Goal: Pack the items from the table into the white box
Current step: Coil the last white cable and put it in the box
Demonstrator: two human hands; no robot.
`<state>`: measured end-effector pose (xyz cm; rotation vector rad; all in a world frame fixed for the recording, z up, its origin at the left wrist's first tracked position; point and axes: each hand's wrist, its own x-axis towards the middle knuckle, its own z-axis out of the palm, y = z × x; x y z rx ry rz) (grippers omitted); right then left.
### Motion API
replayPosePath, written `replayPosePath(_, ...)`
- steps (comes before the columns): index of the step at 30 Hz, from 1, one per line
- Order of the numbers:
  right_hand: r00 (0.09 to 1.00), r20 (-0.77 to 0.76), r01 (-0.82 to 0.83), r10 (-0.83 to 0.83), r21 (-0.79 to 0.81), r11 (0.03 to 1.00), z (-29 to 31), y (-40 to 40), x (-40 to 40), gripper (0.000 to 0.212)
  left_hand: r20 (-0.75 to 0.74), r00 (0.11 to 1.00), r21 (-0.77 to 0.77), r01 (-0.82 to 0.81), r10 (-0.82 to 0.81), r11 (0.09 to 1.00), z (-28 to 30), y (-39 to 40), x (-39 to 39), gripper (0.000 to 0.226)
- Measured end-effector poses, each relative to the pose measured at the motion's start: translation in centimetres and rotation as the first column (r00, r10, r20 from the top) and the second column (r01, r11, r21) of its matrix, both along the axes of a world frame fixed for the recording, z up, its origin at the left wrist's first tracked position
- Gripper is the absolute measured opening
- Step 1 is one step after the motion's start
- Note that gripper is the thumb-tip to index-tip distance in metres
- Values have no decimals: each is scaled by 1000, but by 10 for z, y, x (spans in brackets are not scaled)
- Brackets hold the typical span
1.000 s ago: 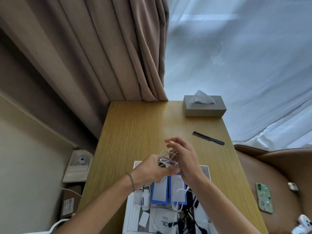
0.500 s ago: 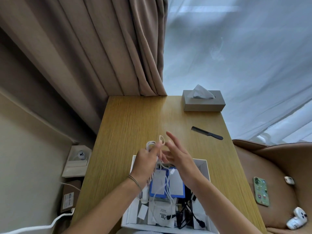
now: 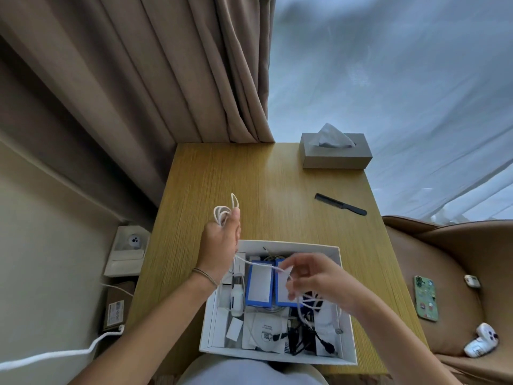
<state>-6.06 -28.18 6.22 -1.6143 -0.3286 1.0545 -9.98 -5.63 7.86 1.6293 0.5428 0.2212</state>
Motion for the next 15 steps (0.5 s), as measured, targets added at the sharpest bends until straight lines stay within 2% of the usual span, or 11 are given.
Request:
replayPosePath(2, 986, -66, 160, -154, 96, 982, 5, -3, 5, 26, -75, 994, 114, 93, -85, 989, -7, -9, -7, 47)
replayPosePath(3, 967, -109, 244, -230, 149, 958, 8, -2, 6, 26, -116, 985, 121, 143, -129, 982, -11, -16, -12, 48)
replayPosePath(7, 877, -204, 477, -434, 271, 836, 11, 18, 3, 24, -179, 939, -7, 298, -295, 954, -24, -44, -23, 37)
replayPosePath(10, 771, -321, 628, -551, 237, 741, 6, 35, -2, 27, -160, 913, -72, 368, -375, 927, -29, -59, -25, 35)
replayPosePath(13, 669, -428, 712, -608, 134, 689, -2, 42, -8, 27, -148, 873, -110, 452, -465, 885, -35, -62, -25, 63)
replayPosePath(15, 667, -423, 709, -613, 110, 696, -7, 39, -12, 27, -188, 815, -95, 541, -549, 836, -39, -57, -27, 69)
